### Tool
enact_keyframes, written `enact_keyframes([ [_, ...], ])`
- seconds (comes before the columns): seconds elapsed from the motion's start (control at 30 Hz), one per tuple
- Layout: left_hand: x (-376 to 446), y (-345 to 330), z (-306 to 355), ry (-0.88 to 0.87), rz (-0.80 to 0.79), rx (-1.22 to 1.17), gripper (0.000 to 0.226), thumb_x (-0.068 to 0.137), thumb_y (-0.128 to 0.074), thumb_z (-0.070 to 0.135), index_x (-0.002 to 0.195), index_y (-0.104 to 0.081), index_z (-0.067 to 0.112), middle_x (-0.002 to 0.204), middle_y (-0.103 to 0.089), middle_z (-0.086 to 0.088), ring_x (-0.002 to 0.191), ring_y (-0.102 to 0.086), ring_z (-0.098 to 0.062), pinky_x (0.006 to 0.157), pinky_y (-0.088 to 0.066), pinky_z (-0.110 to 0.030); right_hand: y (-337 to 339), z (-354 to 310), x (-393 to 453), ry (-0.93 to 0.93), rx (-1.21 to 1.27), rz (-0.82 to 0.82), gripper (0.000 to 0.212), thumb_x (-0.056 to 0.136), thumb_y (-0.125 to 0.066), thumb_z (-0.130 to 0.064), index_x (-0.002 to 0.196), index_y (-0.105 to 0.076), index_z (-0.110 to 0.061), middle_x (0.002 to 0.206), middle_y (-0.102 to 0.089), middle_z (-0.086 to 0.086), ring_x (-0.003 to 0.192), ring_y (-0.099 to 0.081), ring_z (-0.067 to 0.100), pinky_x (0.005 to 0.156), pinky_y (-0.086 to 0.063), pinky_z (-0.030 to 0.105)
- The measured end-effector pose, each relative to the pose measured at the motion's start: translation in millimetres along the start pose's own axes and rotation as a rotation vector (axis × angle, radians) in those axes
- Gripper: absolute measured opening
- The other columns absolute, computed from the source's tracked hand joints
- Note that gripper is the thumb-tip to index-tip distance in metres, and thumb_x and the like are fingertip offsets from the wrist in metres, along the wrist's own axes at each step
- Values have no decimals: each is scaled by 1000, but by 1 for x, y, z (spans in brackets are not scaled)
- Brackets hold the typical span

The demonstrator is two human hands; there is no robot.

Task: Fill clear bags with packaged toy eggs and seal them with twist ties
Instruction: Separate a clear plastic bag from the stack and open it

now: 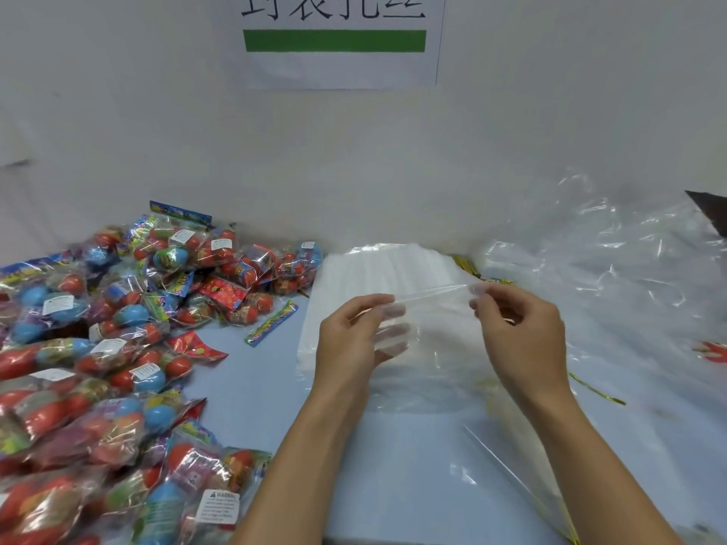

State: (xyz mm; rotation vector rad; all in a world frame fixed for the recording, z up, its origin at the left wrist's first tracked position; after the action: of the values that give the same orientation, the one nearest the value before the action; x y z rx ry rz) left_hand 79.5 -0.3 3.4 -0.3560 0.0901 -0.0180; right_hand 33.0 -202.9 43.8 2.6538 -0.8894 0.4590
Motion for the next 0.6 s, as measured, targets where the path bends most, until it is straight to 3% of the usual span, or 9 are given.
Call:
enact_keyframes([
  [0.1, 1, 9, 2, -37, 96, 19, 23, 94, -50, -3, 92, -69, 10, 89, -77, -11, 73, -74, -24, 53, -55, -27, 8, -8, -4, 57, 48, 129, 23, 92, -60, -8, 81, -74, -23, 75, -71, -11, 70, -65, 2, 66, -46, 11],
  [0.2, 3, 23, 5, -66, 215, -20, 24, 93, -48, -4, 89, -66, 12, 86, -76, -8, 72, -74, -22, 57, -58, -31, 21, -14, -5, 86, 69, 245, 18, 92, -60, -9, 85, -71, -22, 77, -68, -11, 67, -59, 2, 64, -44, 12],
  [0.27, 4, 26, 7, -85, 231, -32, 22, 95, -49, -2, 90, -65, 13, 87, -77, -6, 75, -75, -22, 57, -57, -30, 13, -7, 0, 15, 29, 106, 6, 94, -64, -22, 97, -69, -24, 86, -68, -9, 71, -60, -2, 62, -43, 8],
  [0.37, 4, 7, 2, -68, 71, -78, 18, 94, -52, -4, 90, -63, 11, 89, -77, -11, 79, -75, -25, 61, -60, -34, -25, 10, -9, -118, -57, -281, 31, 86, -73, -42, 114, -65, -31, 97, -70, -10, 80, -65, 0, 62, -46, 6],
  [0.5, 2, -10, -2, -179, -73, 290, 11, 84, -68, -5, 86, -62, 3, 74, -68, -6, 70, -65, -21, 69, -59, -38, -47, -3, -21, 63, -73, -345, 13, 84, -78, -12, 86, -73, -24, 78, -72, -14, 74, -66, 4, 70, -50, 14],
  [0.6, 3, 5, 6, -230, 96, 387, 17, 82, -74, -1, 78, -61, 9, 60, -59, 7, 56, -60, -13, 63, -60, -38, -42, -11, -18, 166, -61, -257, 25, 83, -74, 2, 74, -71, -21, 73, -70, -16, 71, -64, 5, 70, -50, 13],
])
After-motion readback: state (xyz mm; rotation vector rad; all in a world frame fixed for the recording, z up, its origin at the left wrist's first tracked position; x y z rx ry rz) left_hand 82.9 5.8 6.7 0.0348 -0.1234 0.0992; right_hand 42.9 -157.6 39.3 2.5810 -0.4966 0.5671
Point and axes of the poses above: each hand's wrist, its own x-axis towards the middle knuckle, its own y-axis out of the back of the hand, z = x × y, the point moved 8 cm from there along x, towards the middle knuckle
